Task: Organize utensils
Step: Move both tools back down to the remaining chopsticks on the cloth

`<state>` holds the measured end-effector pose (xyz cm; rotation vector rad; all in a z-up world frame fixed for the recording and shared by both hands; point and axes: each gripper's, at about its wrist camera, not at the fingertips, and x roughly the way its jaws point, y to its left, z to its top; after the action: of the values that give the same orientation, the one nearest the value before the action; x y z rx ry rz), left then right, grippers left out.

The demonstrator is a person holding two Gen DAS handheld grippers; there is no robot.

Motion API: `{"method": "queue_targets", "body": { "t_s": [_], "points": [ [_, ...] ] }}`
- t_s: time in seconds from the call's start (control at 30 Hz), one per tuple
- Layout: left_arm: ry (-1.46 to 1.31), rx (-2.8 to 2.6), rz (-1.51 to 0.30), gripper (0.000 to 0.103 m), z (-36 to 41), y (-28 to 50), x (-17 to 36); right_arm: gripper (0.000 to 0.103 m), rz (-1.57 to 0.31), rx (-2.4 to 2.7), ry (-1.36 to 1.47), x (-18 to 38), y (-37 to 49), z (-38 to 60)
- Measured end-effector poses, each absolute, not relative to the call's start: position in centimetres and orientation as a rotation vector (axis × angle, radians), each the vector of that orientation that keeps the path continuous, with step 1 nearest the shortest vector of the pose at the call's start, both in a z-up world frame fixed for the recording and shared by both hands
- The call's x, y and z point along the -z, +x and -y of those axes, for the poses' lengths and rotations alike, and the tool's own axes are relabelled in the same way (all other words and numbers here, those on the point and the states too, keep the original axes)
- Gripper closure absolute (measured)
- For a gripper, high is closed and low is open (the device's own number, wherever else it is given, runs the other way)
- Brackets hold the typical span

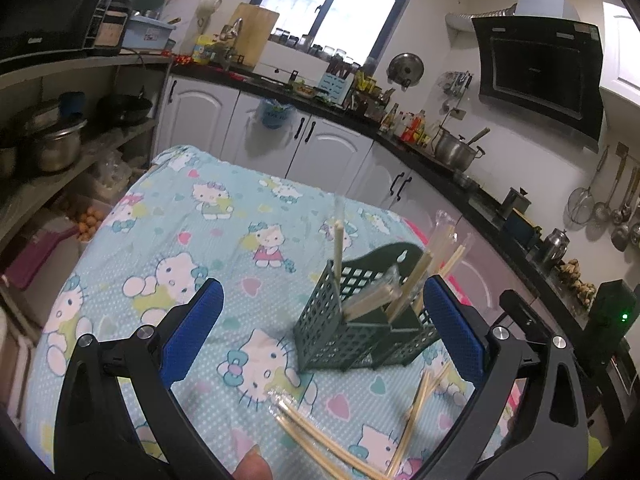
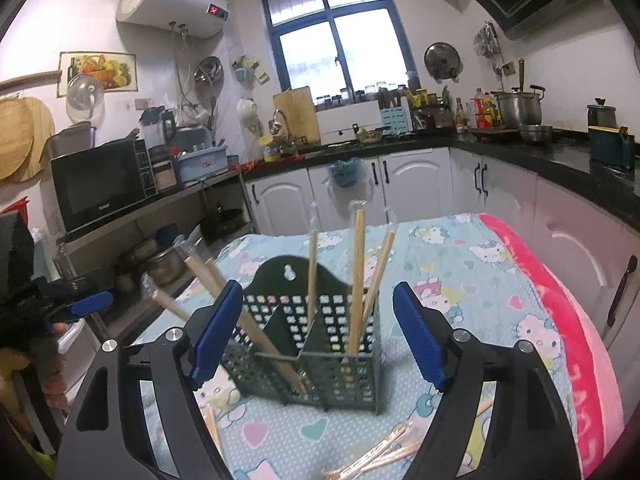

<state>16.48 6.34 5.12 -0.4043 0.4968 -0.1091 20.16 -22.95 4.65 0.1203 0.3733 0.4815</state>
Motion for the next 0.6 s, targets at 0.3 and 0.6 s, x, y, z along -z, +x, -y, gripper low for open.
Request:
{"method": "queue_targets", "body": {
  "t_s": [0.3, 0.6],
  "points": [
    [-0.401, 0.098, -0.545, 0.011, -6.4, 15.6, -3.6, 0.023, -0.417, -0.508, 0.073, -4.1, 18.5, 22.4],
    [-0.406, 0.083, -0.575, 0.011, -6.8, 14.4, -2.6, 0.020, -0.453, -0.523, 0.015, -3.4, 16.8, 22.3]
  ]
}}
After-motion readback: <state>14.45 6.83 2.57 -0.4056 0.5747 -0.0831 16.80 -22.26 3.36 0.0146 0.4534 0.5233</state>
